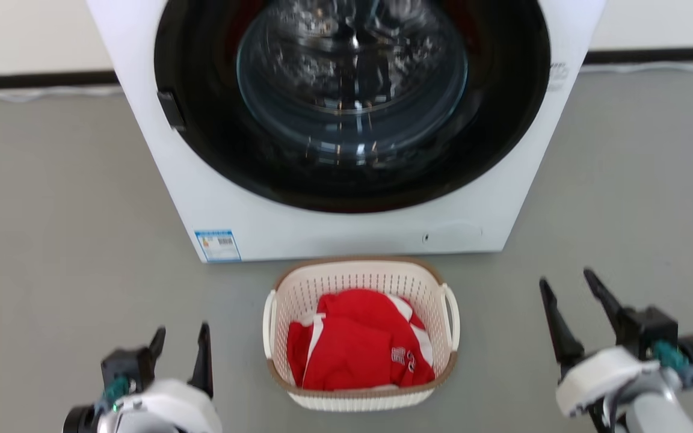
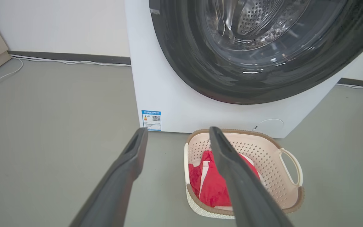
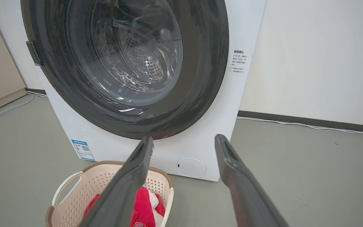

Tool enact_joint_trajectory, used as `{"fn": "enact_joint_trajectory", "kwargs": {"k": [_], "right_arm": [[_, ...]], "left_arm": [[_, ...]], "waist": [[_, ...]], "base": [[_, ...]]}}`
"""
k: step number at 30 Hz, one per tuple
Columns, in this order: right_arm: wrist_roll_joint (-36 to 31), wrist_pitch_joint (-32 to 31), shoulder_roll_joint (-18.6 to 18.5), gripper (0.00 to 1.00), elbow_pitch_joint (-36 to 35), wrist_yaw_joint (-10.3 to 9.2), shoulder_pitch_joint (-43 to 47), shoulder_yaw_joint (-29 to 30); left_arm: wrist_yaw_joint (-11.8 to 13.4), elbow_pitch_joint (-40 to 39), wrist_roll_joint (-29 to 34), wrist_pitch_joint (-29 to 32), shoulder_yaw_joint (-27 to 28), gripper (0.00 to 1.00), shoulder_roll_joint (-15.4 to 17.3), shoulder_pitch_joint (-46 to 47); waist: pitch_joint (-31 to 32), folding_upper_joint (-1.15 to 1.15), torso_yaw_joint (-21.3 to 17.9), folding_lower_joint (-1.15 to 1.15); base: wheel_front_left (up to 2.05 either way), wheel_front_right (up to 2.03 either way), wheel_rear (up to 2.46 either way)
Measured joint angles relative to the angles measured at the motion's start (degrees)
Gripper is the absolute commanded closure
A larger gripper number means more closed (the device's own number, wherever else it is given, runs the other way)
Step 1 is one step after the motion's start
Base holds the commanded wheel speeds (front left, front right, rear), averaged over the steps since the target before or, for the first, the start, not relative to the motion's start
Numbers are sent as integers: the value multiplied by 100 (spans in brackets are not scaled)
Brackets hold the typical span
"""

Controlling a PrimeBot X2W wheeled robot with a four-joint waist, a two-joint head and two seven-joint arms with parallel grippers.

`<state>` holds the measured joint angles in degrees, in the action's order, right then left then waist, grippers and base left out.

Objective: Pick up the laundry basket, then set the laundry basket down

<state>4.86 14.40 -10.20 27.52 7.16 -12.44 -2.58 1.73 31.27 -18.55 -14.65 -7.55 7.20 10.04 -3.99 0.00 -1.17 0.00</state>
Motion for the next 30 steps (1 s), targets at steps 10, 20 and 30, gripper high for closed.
{"fn": "enact_joint_trajectory", "kwargs": {"k": [10,20,30], "right_arm": [[-35,0,67,0,-422,0,932,191],[-77,-12,230,100,-274,-8,1278,230],[439,-147,305,100,-223,-8,1372,258]], "left_arm": [[-124,-753,247,0,590,0,-168,-931],[-130,-597,333,3,837,100,-324,-1371],[-133,-537,-111,176,853,100,-359,-1445]], "waist": [[518,0,-64,0],[631,0,-90,0],[626,0,-77,3]], "base": [[0,0,0],[0,0,0],[0,0,0]]}}
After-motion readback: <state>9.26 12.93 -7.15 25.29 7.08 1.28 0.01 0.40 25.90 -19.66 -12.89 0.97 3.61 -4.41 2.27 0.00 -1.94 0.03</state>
